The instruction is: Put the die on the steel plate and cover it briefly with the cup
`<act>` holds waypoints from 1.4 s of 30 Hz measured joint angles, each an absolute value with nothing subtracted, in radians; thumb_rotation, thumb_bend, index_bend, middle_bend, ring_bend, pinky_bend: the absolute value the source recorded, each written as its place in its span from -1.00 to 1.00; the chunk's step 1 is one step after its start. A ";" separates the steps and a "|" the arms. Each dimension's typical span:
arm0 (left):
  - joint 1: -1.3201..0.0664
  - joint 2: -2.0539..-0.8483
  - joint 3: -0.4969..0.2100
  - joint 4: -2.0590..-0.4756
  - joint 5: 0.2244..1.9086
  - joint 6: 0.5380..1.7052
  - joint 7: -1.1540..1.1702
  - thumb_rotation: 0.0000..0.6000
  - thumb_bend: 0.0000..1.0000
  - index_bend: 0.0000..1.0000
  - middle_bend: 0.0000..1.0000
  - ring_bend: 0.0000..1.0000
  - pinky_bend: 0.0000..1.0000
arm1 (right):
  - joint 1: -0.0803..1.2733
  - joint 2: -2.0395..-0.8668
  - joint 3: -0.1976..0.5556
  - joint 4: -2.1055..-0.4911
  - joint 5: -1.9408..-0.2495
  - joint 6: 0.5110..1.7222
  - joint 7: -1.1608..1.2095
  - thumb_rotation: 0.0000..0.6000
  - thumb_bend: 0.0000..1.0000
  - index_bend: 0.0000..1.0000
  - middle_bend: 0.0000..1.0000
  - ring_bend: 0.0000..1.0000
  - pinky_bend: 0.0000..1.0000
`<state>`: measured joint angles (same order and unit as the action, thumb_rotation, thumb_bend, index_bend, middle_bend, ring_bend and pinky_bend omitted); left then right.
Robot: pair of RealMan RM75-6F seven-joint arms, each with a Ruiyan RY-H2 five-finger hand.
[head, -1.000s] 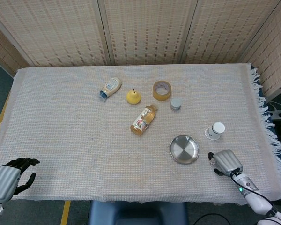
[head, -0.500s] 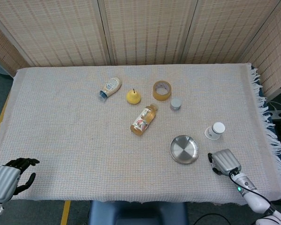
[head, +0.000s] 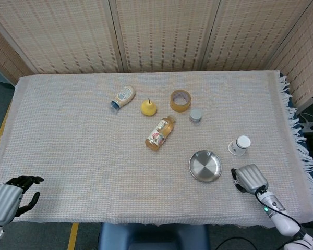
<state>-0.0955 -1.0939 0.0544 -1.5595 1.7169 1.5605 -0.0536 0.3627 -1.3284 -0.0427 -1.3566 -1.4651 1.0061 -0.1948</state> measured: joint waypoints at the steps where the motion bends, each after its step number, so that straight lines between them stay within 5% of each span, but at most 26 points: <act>1: -0.096 -1.094 0.054 -1.559 1.717 1.560 -0.053 1.00 -0.13 -0.29 -0.17 -0.26 -0.02 | 0.365 -1.327 -0.040 -1.366 -1.478 1.018 -0.184 1.00 -0.45 0.18 0.56 0.33 0.97; 18: -0.096 -1.092 0.058 -1.561 1.721 1.557 -0.055 1.00 -0.13 -0.29 -0.17 -0.26 -0.02 | 0.428 -1.352 0.005 -1.405 -1.560 1.083 -0.162 1.00 -0.54 0.04 0.55 0.20 0.91; 22: -0.097 -1.092 0.058 -1.560 1.719 1.554 -0.053 1.00 -0.13 -0.29 -0.17 -0.26 -0.02 | 0.439 -1.366 0.004 -1.373 -1.566 1.077 -0.130 1.00 -0.78 -0.20 0.13 -0.17 0.63; 28: -0.096 -1.092 0.058 -1.561 1.720 1.557 -0.051 1.00 -0.13 -0.29 -0.17 -0.26 -0.02 | 0.455 -1.376 -0.006 -1.330 -1.607 1.091 -0.020 1.00 -0.86 -0.49 -0.36 -0.72 0.16; 35: -0.095 -1.092 0.058 -1.562 1.719 1.557 -0.054 1.00 -0.13 -0.29 -0.17 -0.26 -0.02 | 0.464 -1.392 -0.010 -1.261 -1.668 1.183 0.132 1.00 -0.84 -0.43 -0.44 -0.80 -0.06; 42: -0.096 -1.090 0.059 -1.563 1.720 1.556 -0.054 1.00 -0.13 -0.29 -0.17 -0.26 -0.02 | 0.448 -1.400 0.015 -1.216 -1.661 1.244 -0.002 1.00 -0.82 -0.52 -0.57 -0.90 -0.37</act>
<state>-0.0959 -1.0903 0.0590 -1.5632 1.7201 1.5555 -0.0542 0.4481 -1.4002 0.0145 -1.2160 -1.6612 1.2442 -0.0022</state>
